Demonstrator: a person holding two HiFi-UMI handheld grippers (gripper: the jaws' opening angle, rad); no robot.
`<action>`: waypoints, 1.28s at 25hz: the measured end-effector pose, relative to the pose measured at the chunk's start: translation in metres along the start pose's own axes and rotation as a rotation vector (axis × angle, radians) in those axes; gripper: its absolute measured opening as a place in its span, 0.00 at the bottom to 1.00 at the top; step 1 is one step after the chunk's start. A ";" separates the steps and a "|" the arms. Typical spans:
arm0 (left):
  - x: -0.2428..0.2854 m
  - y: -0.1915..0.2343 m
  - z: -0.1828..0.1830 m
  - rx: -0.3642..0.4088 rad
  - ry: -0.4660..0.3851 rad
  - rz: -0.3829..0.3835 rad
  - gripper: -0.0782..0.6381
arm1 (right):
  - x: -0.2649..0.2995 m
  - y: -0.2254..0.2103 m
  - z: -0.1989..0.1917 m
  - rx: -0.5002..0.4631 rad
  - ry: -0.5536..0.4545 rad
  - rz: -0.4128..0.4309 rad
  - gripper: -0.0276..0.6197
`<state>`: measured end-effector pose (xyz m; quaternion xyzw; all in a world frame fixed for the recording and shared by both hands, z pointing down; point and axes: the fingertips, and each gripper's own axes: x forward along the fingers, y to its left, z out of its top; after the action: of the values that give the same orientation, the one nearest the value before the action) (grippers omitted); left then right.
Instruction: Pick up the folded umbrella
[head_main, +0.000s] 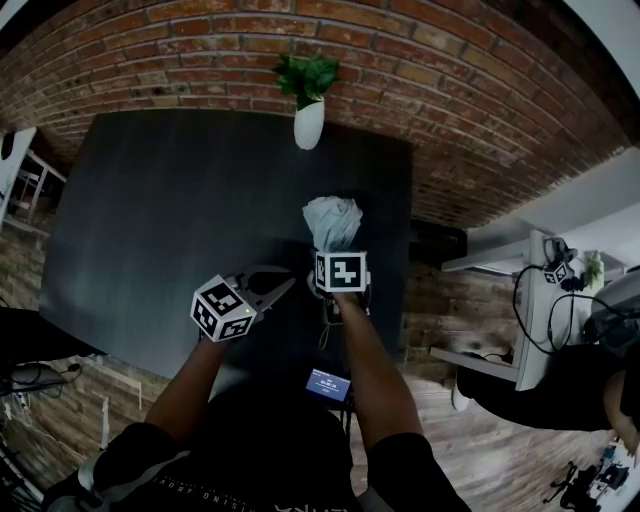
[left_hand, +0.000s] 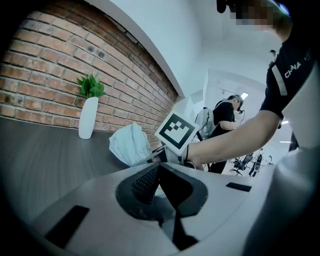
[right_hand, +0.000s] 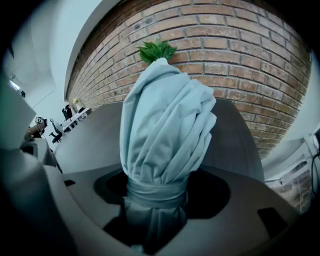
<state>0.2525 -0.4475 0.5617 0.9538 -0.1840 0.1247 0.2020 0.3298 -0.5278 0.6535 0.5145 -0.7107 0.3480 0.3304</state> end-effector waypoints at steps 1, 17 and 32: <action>-0.001 0.000 0.002 0.004 -0.003 0.003 0.11 | -0.005 0.002 0.005 0.001 -0.023 0.010 0.54; -0.019 -0.028 0.047 0.113 -0.067 0.020 0.11 | -0.123 0.036 0.067 0.000 -0.397 0.169 0.54; -0.032 -0.054 0.082 0.152 -0.153 0.015 0.11 | -0.203 0.057 0.072 -0.018 -0.616 0.278 0.54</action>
<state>0.2589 -0.4272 0.4601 0.9717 -0.1962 0.0666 0.1135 0.3185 -0.4731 0.4375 0.4906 -0.8435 0.2118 0.0541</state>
